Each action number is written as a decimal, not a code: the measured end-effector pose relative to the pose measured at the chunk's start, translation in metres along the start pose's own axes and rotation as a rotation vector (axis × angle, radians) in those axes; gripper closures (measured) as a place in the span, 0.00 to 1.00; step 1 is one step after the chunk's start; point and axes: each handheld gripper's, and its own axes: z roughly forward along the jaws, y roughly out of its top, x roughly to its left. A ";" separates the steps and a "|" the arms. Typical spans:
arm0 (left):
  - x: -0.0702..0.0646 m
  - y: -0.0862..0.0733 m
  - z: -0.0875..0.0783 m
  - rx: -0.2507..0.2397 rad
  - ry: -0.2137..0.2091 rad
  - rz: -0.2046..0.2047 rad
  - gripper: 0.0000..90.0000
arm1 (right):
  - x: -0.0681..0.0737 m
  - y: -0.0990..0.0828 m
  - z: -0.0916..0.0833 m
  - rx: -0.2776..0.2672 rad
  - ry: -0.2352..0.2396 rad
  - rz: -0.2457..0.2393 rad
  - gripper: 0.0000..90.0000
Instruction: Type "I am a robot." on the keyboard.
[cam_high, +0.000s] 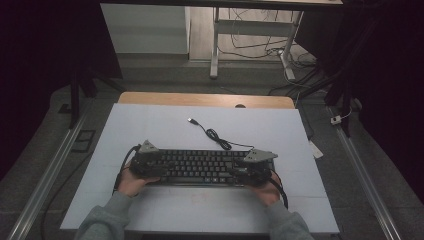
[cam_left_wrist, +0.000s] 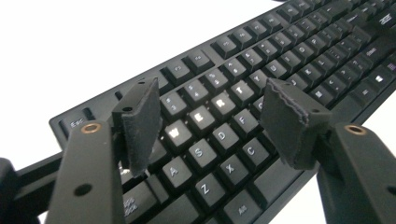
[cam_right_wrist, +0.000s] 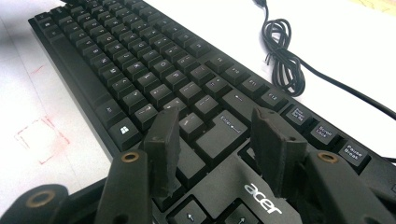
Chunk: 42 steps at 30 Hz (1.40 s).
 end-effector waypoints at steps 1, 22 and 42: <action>0.000 0.001 0.001 -0.003 -0.008 -0.001 0.45 | 0.000 0.000 0.000 0.000 -0.001 -0.001 0.58; -0.017 0.013 0.027 0.023 -0.035 0.092 0.99 | 0.000 0.000 0.002 0.012 -0.004 -0.002 0.58; -0.020 0.012 0.042 0.067 -0.013 0.107 0.99 | 0.000 -0.001 0.003 0.024 -0.010 0.000 0.57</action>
